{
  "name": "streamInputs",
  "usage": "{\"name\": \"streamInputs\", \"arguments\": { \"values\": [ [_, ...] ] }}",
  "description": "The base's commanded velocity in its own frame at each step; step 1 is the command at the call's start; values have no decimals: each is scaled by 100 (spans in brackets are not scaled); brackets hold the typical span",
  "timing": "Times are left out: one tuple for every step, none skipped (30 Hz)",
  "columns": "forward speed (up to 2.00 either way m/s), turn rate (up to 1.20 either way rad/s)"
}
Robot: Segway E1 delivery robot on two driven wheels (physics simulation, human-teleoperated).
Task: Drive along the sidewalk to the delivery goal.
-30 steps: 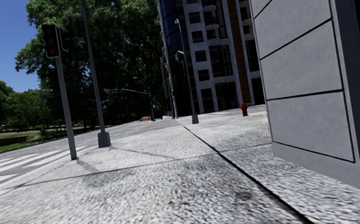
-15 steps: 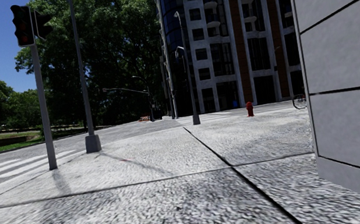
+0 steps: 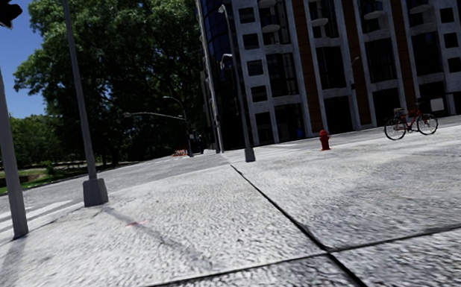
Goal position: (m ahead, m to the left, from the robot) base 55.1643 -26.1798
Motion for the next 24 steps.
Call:
{"name": "streamInputs", "arguments": {
  "values": [
    [200,-39],
    [200,-40],
    [200,-40],
    [200,-40],
    [200,-40],
    [200,-40],
    [200,-40],
    [200,-40],
    [200,-40],
    [200,-40],
    [200,-40],
    [200,-40],
    [200,-40],
    [200,-40],
    [200,-40],
    [200,-40],
    [200,-40],
    [200,-40],
    [200,-40],
    [200,-40],
    [200,-35],
    [200,-35],
    [200,0],
    [200,0]
  ]
}}
